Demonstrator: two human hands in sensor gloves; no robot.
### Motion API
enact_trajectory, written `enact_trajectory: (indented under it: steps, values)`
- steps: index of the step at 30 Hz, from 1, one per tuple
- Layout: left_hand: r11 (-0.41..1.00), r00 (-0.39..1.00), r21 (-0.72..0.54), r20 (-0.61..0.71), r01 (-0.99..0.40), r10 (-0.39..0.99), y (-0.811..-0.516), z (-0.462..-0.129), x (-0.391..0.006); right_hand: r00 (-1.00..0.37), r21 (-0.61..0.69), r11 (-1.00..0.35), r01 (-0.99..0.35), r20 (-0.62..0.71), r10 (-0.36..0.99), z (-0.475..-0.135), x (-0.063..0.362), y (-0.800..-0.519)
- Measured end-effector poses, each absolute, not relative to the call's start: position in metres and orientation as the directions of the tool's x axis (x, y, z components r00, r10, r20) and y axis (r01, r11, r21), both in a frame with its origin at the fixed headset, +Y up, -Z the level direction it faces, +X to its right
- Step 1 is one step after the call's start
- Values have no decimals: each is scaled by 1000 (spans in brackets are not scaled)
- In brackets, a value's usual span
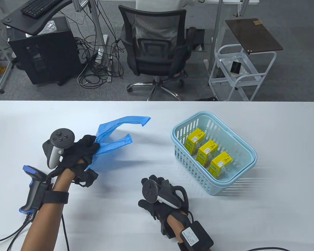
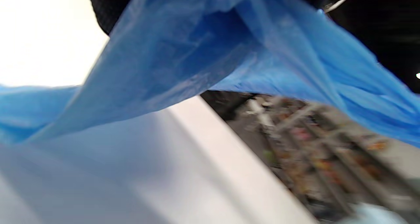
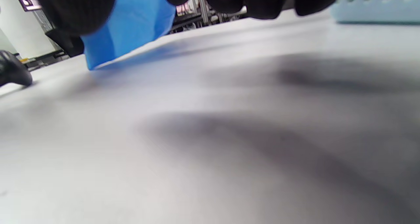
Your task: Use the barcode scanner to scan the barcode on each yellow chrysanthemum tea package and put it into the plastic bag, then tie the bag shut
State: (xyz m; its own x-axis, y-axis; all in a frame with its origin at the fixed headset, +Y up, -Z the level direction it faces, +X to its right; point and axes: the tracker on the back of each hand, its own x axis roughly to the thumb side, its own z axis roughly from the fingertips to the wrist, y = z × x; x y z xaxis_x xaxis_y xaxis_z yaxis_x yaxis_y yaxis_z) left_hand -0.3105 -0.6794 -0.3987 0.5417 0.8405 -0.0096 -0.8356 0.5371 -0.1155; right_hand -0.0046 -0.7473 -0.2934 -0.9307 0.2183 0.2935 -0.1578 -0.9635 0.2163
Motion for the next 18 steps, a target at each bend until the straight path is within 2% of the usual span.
enact_trajectory:
  steps: [3,7,11,13,18]
  values:
    - [479,465,-200,115,-855,878,-660,-376,-301,-905,75,-962,-261,327,271,-289,-3,-727]
    - [523,473,-227,240,-822,848,-643,-350,-292,-865,-162,-912,-376,413,284,-277,-3,-693]
    - [509,423,-318,304,-800,854,-641,-334,-281,-841,-381,-829,-409,509,181,-258,-8,-667]
    - [550,437,-404,342,-730,832,-641,-328,-275,-833,-468,-786,-405,543,105,-250,-13,-657]
    - [588,474,-529,350,-612,808,-643,-323,-263,-802,-551,-716,-428,597,21,-239,-27,-637]
